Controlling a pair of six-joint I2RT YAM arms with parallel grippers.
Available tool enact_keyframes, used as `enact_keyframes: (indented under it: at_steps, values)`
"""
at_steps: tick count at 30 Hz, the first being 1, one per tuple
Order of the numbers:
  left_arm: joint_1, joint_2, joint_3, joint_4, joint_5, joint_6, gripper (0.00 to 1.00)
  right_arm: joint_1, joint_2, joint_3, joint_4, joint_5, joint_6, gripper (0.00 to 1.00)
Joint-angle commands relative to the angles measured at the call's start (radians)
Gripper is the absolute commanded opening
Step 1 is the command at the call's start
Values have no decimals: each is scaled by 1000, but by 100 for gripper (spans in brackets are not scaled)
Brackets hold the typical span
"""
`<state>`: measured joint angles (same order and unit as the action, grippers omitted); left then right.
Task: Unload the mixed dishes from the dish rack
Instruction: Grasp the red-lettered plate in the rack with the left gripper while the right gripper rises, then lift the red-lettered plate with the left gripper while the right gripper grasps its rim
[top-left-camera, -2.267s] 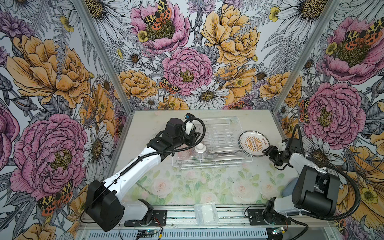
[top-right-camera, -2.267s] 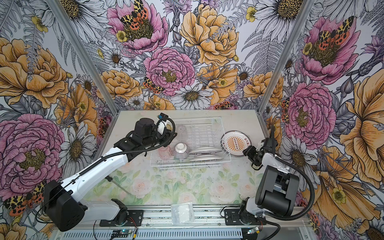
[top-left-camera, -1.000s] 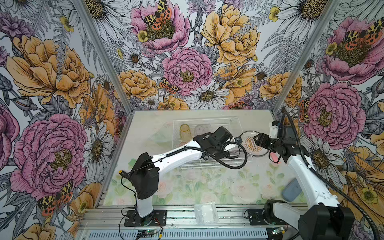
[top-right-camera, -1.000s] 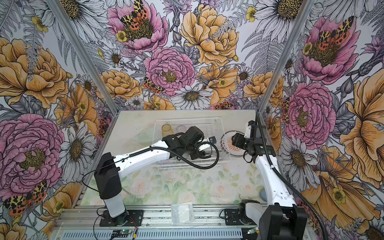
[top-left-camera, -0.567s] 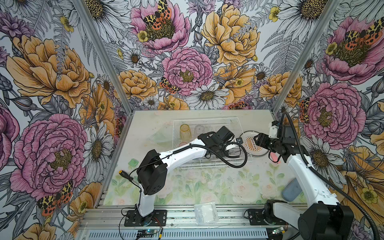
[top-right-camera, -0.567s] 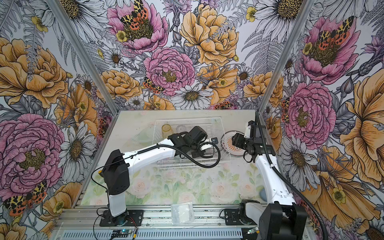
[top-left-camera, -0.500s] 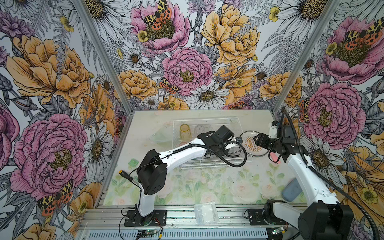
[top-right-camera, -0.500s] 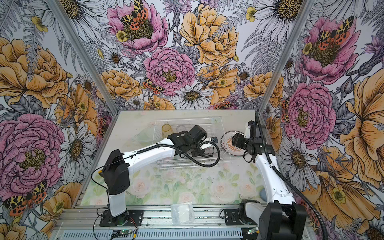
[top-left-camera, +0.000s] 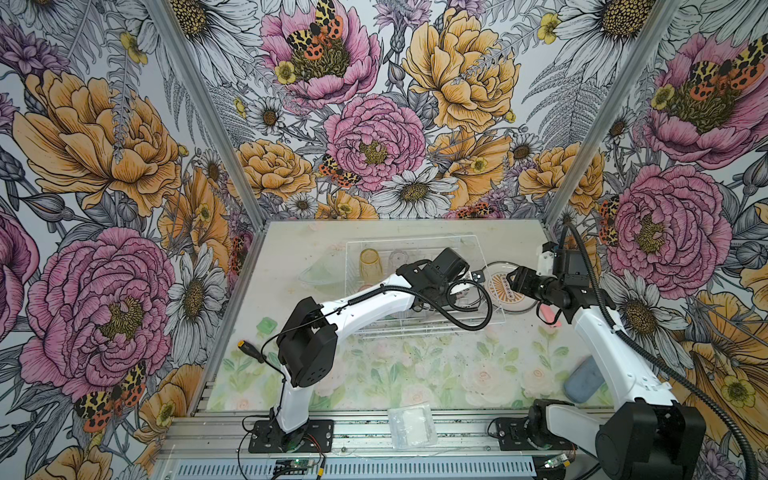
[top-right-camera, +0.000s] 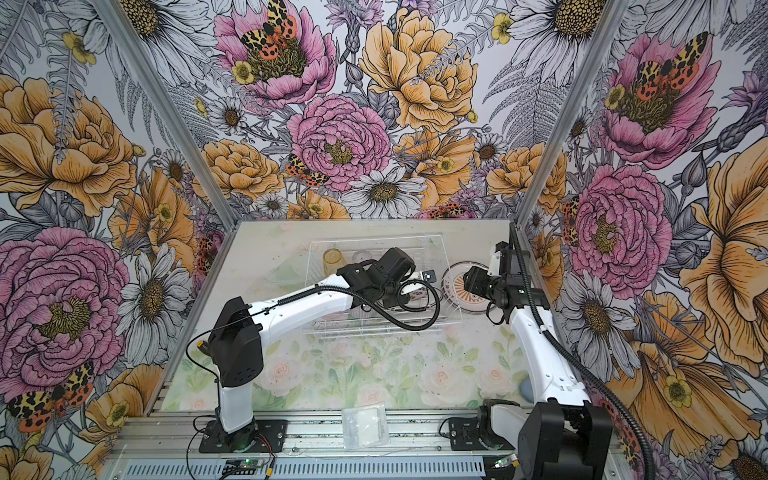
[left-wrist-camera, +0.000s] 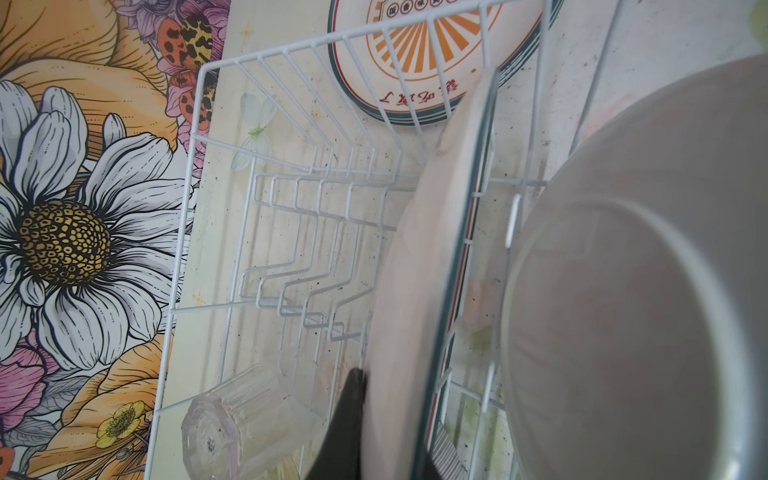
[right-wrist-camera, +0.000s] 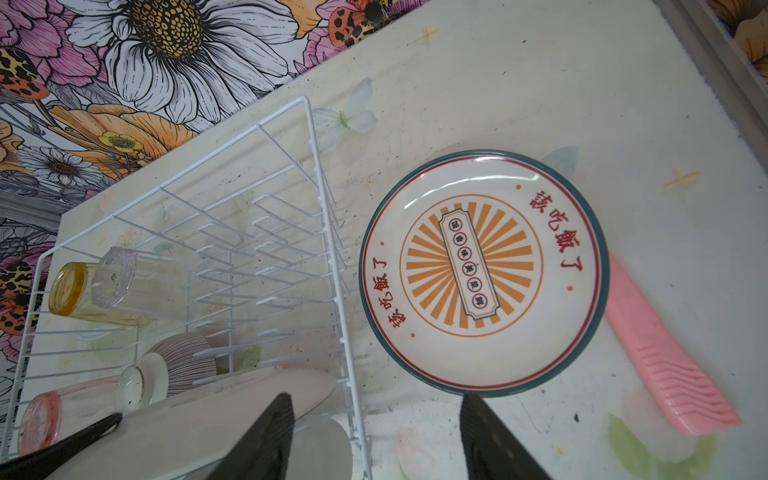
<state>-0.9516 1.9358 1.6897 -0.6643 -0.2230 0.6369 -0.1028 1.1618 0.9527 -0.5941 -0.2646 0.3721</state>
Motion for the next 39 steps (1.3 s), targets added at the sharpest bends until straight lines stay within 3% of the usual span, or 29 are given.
enact_keyframes:
  at_steps: [1,12,25,32,39]
  values:
    - [-6,10,12,-12,-18,-42,3,8,5,27,11,11,-19,66]
    - [-4,-70,-39,76,-72,-54,0,9,-8,24,14,3,-12,66]
    - [53,-239,-52,135,7,-168,0,15,-33,6,25,-18,-6,66]
    - [149,-322,-44,147,218,-334,0,27,-48,12,47,-107,-18,65]
    - [300,-403,-127,277,546,-597,0,59,-81,6,144,-249,-7,65]
